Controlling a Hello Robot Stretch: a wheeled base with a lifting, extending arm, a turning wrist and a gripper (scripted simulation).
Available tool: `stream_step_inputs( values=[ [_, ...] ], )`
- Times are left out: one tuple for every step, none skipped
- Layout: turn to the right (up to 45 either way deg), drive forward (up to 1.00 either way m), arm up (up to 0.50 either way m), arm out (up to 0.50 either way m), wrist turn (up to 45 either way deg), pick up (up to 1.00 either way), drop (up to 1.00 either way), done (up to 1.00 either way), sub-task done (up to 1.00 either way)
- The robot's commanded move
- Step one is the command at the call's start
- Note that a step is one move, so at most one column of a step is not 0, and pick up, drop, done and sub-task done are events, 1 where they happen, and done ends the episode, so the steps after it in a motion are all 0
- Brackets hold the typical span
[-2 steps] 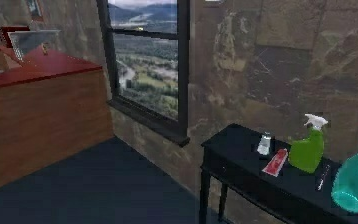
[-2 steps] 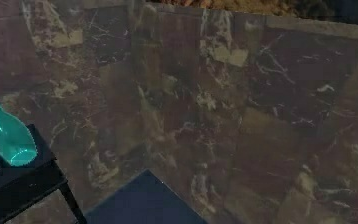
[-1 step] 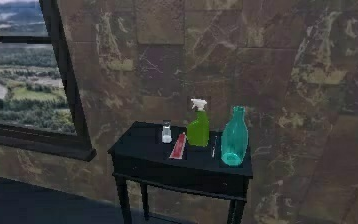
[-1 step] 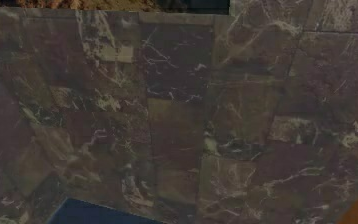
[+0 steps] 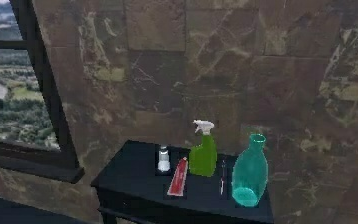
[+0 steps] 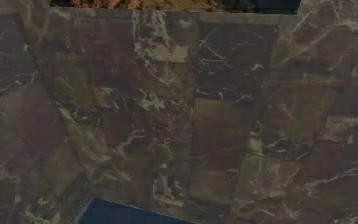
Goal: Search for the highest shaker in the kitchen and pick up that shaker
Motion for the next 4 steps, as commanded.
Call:
stream_step_inputs(
  values=[
    [-45.0, 0.00, 0.00, 0.00, 0.0, 0.00, 0.00, 0.00, 0.00],
    [-45.0, 0.00, 0.00, 0.00, 0.0, 0.00, 0.00, 0.00, 0.00],
    [-45.0, 0.00, 0.00, 0.00, 0.0, 0.00, 0.00, 0.00, 0.00],
    [-27.0, 0.00, 0.00, 0.00, 0.0, 0.00, 0.00, 0.00, 0.00]
  ],
)
